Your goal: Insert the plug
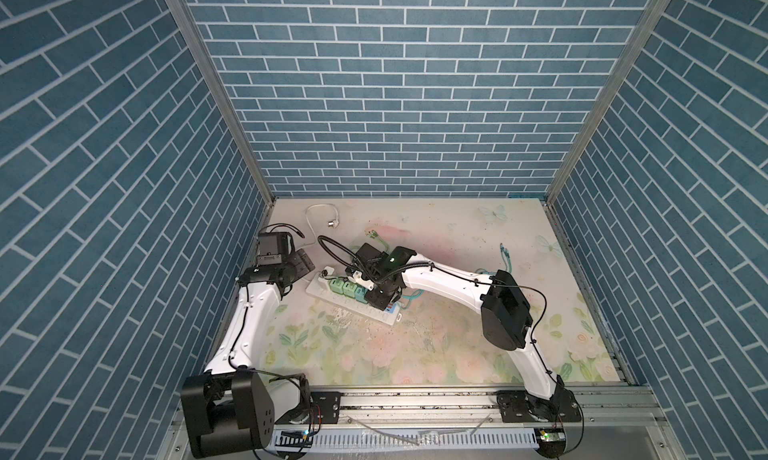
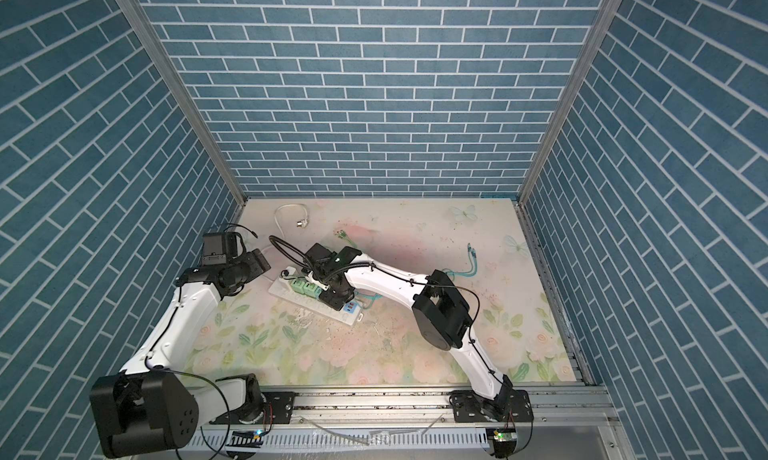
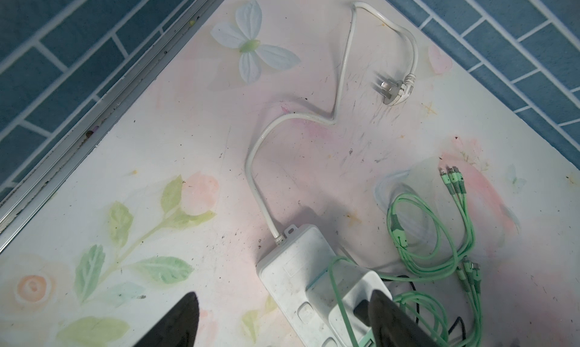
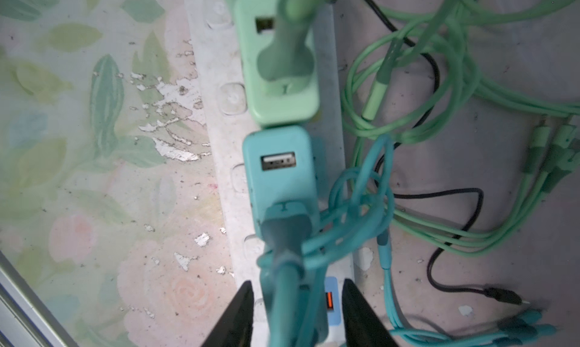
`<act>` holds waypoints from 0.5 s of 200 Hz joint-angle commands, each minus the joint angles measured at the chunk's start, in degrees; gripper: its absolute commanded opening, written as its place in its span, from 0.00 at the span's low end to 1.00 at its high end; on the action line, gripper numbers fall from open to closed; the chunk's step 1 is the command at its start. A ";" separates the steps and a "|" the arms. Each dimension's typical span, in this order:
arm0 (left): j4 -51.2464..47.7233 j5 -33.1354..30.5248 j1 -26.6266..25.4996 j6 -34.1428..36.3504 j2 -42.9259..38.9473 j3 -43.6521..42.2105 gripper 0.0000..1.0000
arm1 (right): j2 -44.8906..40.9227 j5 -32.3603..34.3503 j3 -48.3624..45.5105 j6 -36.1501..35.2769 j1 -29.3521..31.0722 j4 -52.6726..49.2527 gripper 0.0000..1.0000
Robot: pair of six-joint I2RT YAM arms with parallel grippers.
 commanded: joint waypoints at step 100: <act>-1.35 0.24 0.22 1.26 0.06 -0.04 0.86 | 3.35 -3.71 -1.25 1.21 -0.25 1.08 0.01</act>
